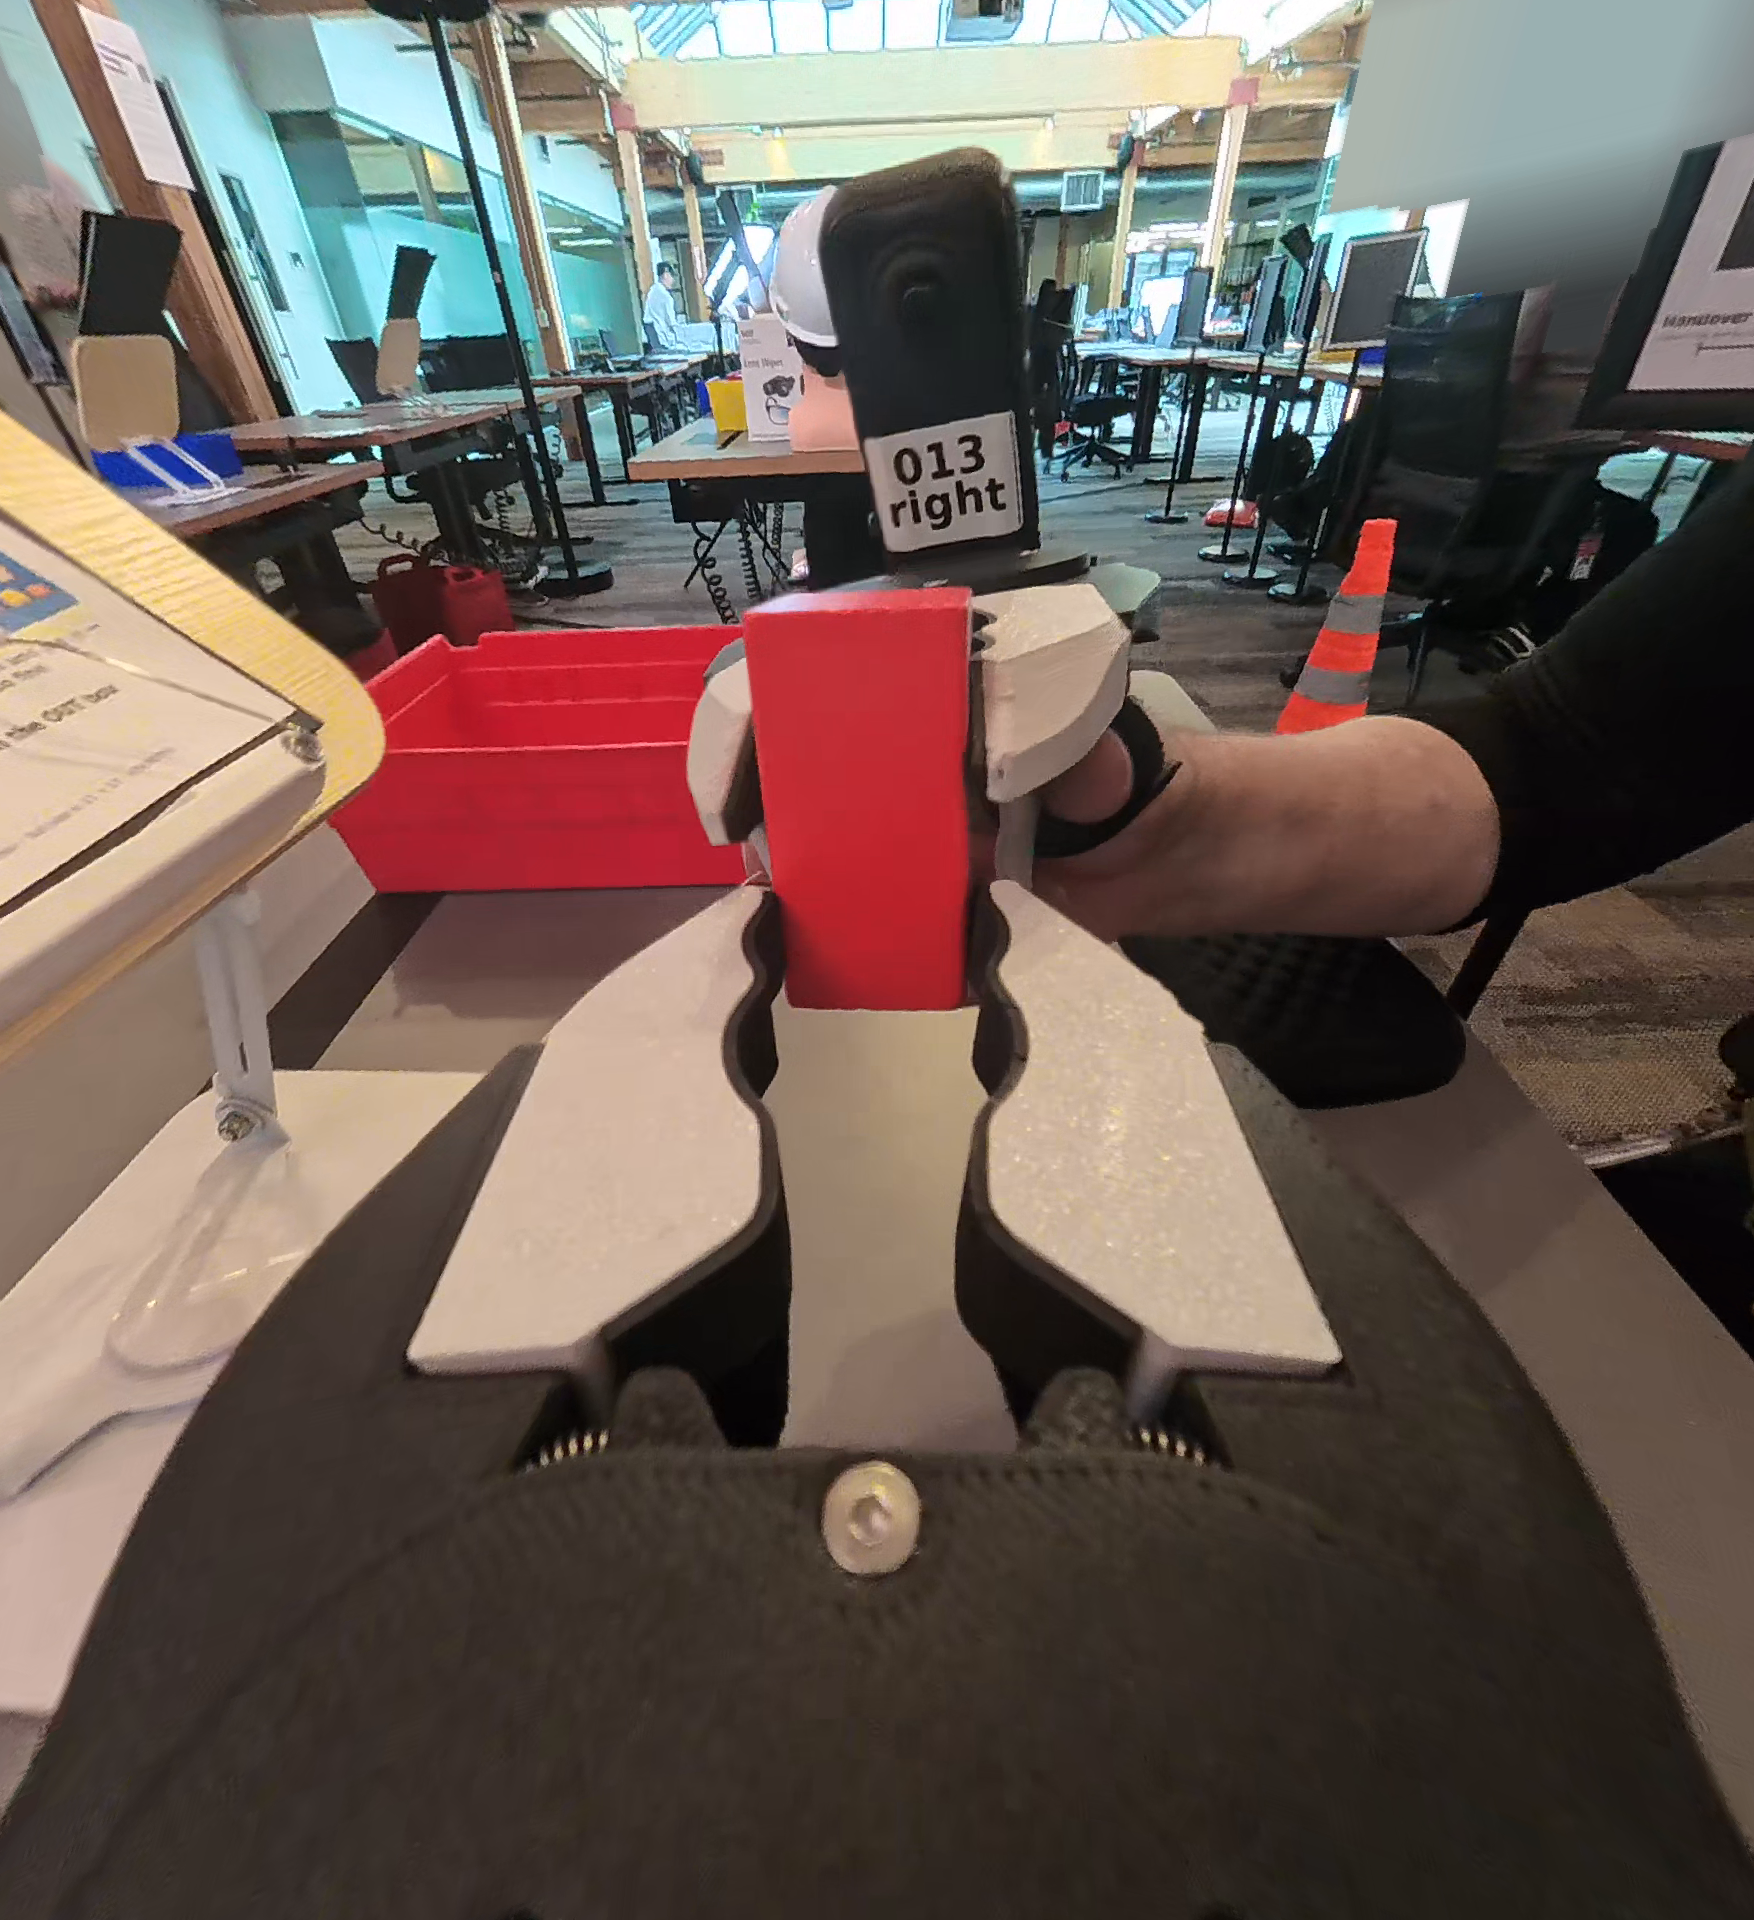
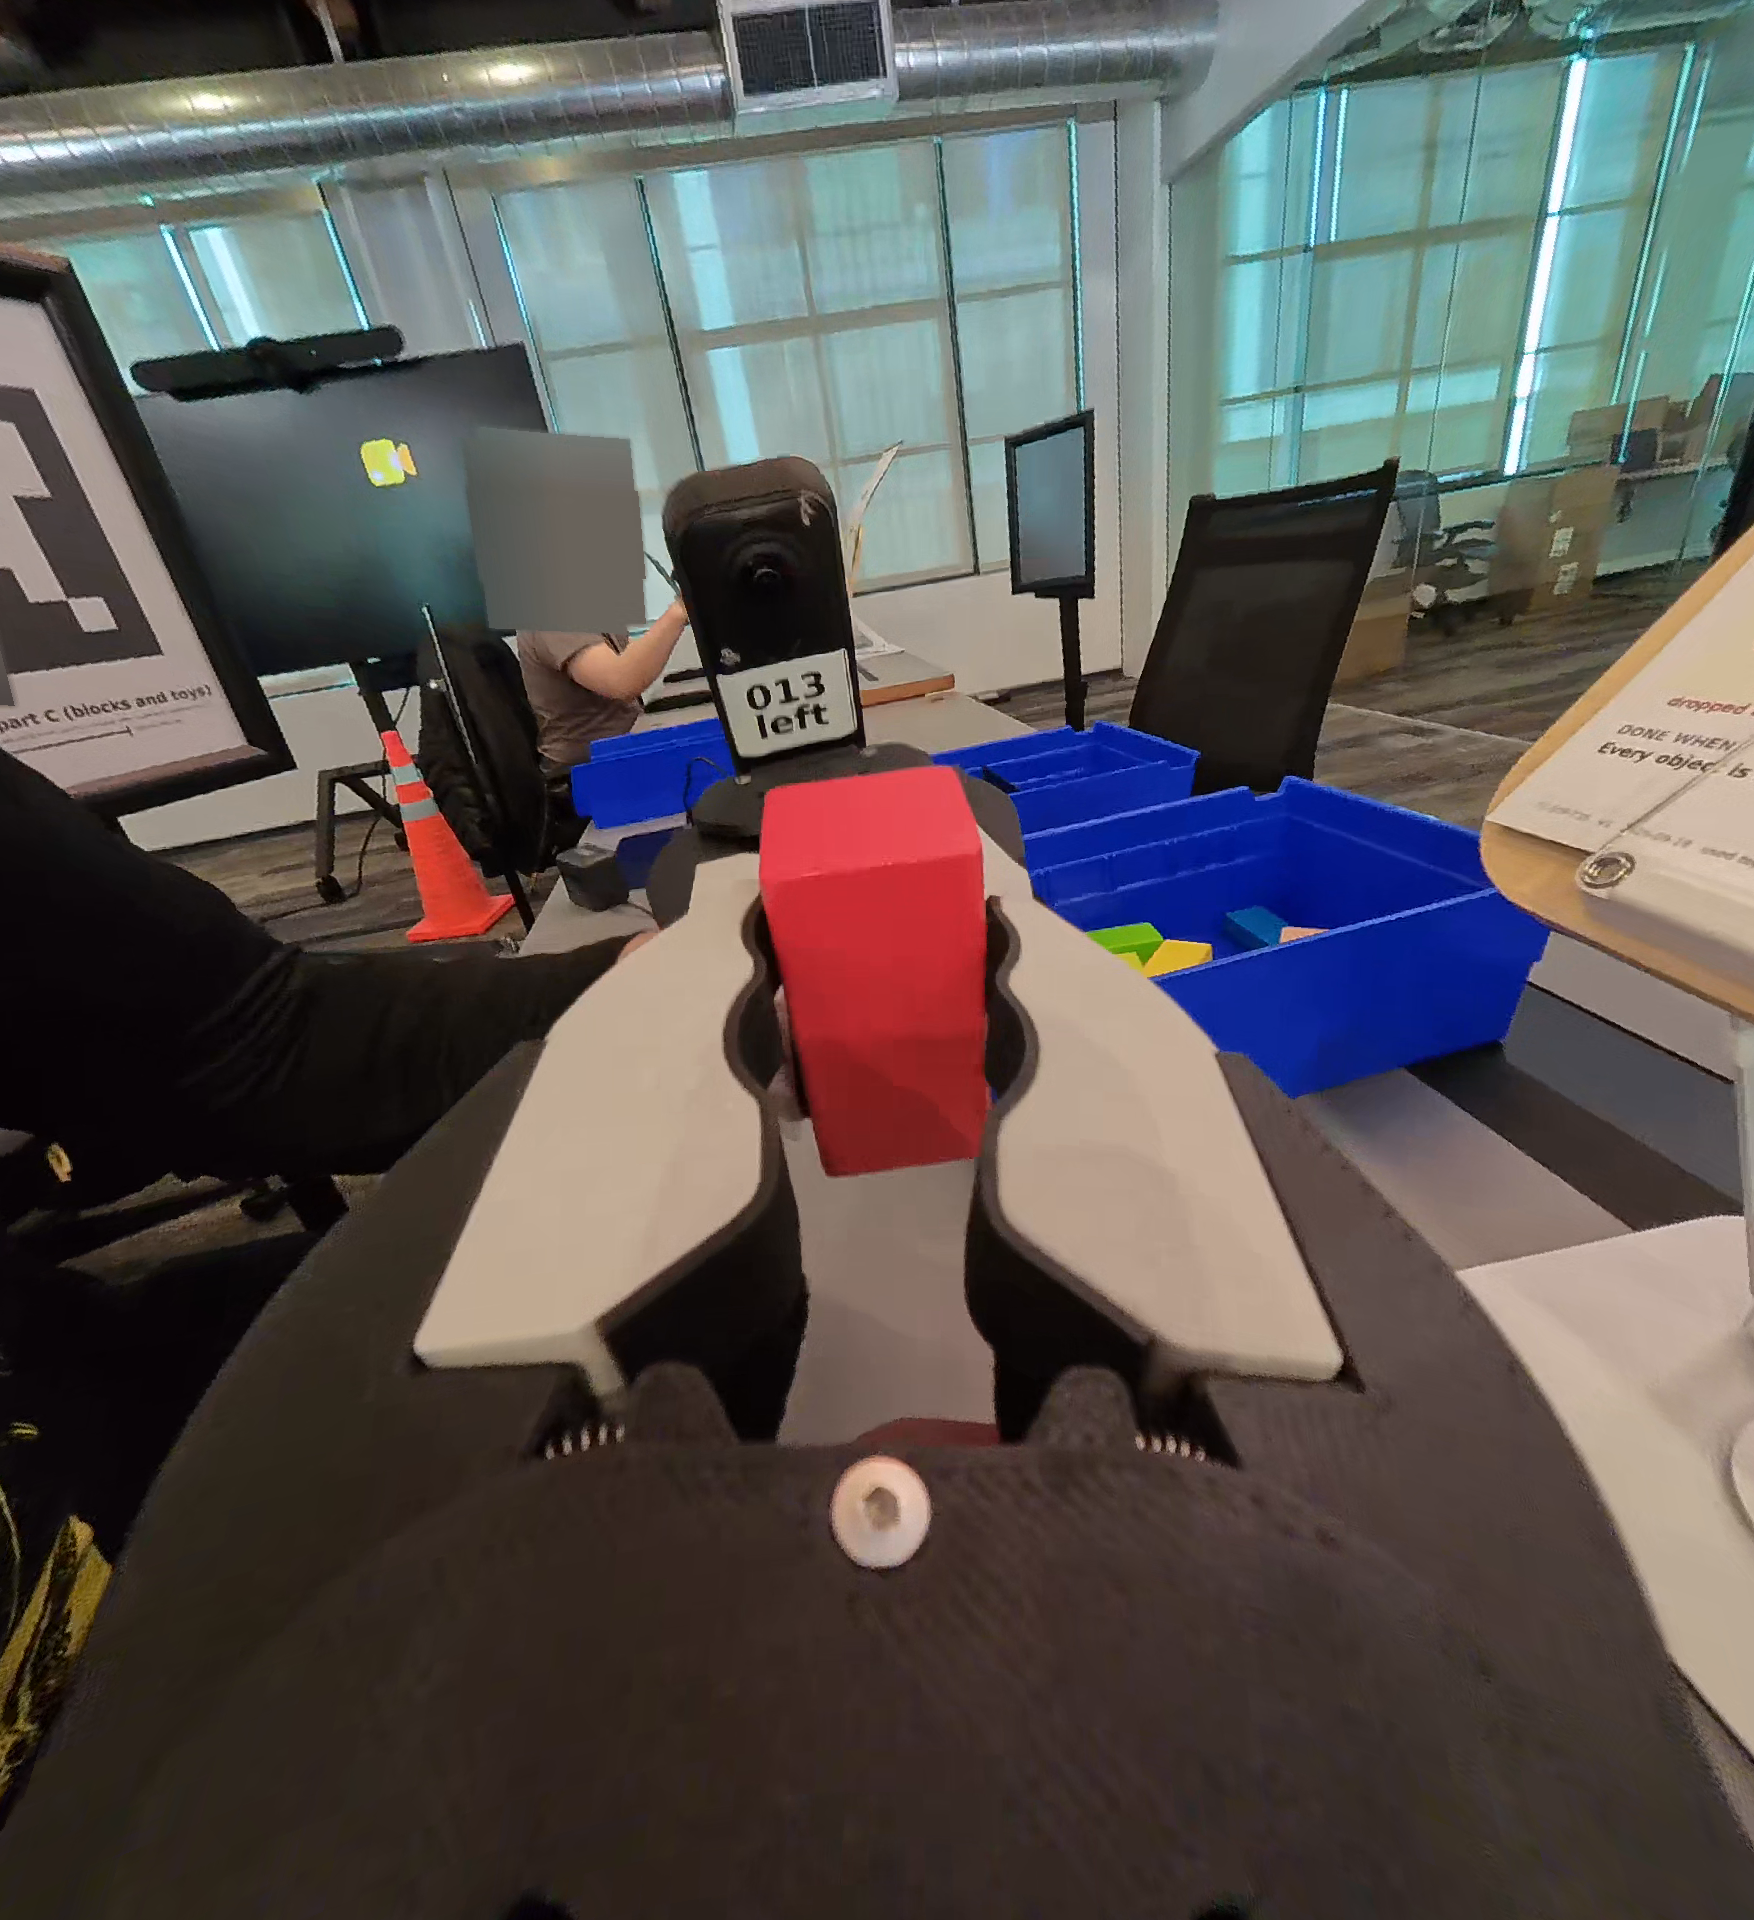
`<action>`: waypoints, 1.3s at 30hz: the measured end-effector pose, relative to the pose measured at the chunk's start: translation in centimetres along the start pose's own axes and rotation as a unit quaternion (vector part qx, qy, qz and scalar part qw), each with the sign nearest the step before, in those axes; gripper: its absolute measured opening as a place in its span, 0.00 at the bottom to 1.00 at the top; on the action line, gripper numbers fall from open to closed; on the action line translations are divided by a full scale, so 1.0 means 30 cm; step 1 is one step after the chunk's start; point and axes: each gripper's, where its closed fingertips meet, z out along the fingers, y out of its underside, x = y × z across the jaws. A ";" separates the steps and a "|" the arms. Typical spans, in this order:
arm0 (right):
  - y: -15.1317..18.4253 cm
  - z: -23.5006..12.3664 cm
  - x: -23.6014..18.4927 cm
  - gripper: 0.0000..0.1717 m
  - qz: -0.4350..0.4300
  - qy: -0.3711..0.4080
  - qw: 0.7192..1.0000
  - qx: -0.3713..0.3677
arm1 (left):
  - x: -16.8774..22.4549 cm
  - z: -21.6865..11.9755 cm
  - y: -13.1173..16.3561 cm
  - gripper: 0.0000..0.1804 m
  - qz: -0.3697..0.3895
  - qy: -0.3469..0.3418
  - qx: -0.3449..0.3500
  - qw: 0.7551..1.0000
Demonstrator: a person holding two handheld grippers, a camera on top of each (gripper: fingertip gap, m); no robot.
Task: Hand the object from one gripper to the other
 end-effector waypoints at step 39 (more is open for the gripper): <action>0.433 -1.315 1.136 0.20 0.288 0.479 0.660 -0.502 | -0.542 -0.501 -0.147 0.26 0.049 -0.346 -0.041 0.936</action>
